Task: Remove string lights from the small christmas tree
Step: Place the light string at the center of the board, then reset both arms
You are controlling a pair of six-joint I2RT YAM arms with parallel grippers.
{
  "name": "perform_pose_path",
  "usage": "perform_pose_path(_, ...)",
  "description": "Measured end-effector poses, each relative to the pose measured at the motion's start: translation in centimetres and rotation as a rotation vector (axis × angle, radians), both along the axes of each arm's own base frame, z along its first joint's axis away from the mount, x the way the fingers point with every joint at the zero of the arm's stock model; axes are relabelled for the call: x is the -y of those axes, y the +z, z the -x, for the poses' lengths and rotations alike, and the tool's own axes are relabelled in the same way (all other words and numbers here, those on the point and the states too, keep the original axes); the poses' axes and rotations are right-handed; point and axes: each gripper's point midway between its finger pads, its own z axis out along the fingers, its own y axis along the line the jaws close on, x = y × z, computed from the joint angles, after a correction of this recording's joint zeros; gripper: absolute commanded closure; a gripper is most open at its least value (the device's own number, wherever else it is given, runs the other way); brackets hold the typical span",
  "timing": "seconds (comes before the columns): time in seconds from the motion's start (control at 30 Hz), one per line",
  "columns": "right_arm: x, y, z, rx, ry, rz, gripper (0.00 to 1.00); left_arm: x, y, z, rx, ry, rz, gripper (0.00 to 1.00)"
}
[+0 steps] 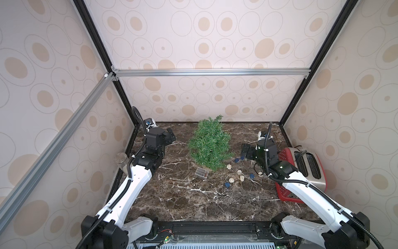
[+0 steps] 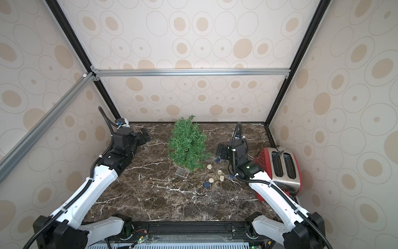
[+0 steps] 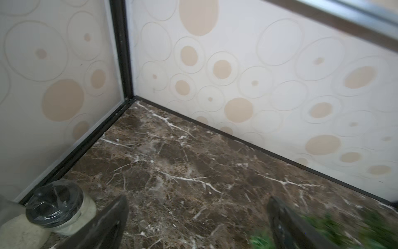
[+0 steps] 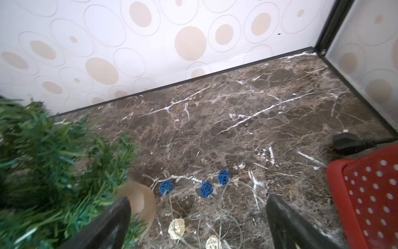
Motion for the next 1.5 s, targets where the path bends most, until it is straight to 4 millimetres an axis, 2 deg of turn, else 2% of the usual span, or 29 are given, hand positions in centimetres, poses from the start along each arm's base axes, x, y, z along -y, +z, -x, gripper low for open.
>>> perform_pose_path(0.07,0.4,-0.2,-0.9,-0.001,-0.033,0.016,0.0,-2.2,-3.7,-0.8,-0.073,0.07,-0.028,0.01)
perform_pose_path(0.13,0.8,-0.5,-1.6,-0.004,-0.056,0.026,0.0,-4.0,-7.0,-0.7,-0.148,0.121,-0.076,0.01)
perform_pose_path(0.2,1.2,-0.7,-2.0,-0.007,-0.075,0.028,0.0,-5.5,-9.3,-0.2,-0.208,0.159,-0.141,0.01)
perform_pose_path(0.3,2.2,-0.6,-2.4,0.001,-0.102,0.021,0.0,-6.6,-10.9,0.1,-0.264,0.193,-0.249,0.01)
perform_pose_path(0.5,3.0,0.2,-2.9,0.036,-0.127,0.02,0.0,-7.8,-13.9,-1.0,-0.32,0.223,-0.386,0.01)
perform_pose_path(0.67,3.8,0.2,-2.8,0.034,-0.154,0.059,0.0,-8.5,-14.9,-1.7,-0.364,0.234,-0.464,0.01)
perform_pose_path(0.87,5.4,0.0,-2.7,0.016,-0.208,0.081,0.0,-9.9,-13.5,-1.5,-0.387,0.32,-0.507,0.01)
perform_pose_path(0.97,6.0,0.0,-2.7,0.016,-0.224,0.086,0.0,-10.6,-13.9,-1.0,-0.383,0.346,-0.514,0.01)
perform_pose_path(1.13,6.5,-0.4,-3.0,0.028,-0.227,0.085,0.0,-11.4,-19.0,2.4,-0.4,0.29,-0.491,0.01)
perform_pose_path(1.27,7.2,-1.9,-3.4,0.029,-0.191,0.111,0.0,-11.8,-20.8,4.3,-0.366,0.257,-0.447,0.0)
perform_pose_path(1.4,9.2,-3.5,-3.5,0.058,-0.177,0.172,0.0,-11.0,-19.7,2.7,-0.274,0.203,-0.408,0.01)
perform_pose_path(1.5,10.5,-5.3,-2.7,0.069,-0.16,0.248,0.0,-10.2,-19.2,1.8,-0.228,0.149,-0.386,0.01)
